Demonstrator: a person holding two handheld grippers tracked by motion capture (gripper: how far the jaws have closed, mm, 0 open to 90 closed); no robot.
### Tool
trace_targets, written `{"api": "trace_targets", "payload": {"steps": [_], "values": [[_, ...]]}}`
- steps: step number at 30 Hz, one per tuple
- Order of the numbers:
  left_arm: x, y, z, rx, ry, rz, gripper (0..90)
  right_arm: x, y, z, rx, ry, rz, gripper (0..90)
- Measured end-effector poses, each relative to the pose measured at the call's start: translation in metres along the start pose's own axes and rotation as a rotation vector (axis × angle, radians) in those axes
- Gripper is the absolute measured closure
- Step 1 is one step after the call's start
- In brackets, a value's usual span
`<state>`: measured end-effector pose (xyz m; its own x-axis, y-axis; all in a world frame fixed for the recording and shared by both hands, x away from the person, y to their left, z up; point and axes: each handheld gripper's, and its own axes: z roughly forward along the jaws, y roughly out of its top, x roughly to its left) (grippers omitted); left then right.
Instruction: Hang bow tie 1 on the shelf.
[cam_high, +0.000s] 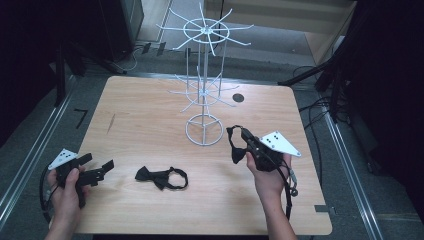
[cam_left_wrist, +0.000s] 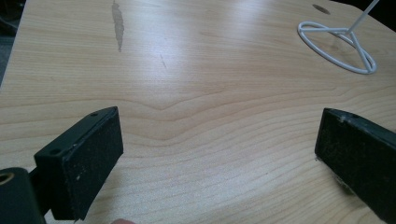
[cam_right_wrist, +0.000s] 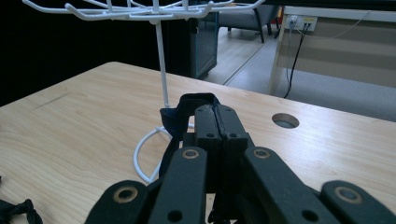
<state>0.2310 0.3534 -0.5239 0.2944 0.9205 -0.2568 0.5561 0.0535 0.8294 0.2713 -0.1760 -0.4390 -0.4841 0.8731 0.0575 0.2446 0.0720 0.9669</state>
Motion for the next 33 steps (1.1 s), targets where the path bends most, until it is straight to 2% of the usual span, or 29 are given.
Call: {"api": "trace_targets", "payload": {"steps": [33], "values": [[0.0,0.0,0.0,-0.001,-0.002,-0.002,1.4,0.002,0.035,0.004,-0.061,0.001,-0.011,90.0]]}}
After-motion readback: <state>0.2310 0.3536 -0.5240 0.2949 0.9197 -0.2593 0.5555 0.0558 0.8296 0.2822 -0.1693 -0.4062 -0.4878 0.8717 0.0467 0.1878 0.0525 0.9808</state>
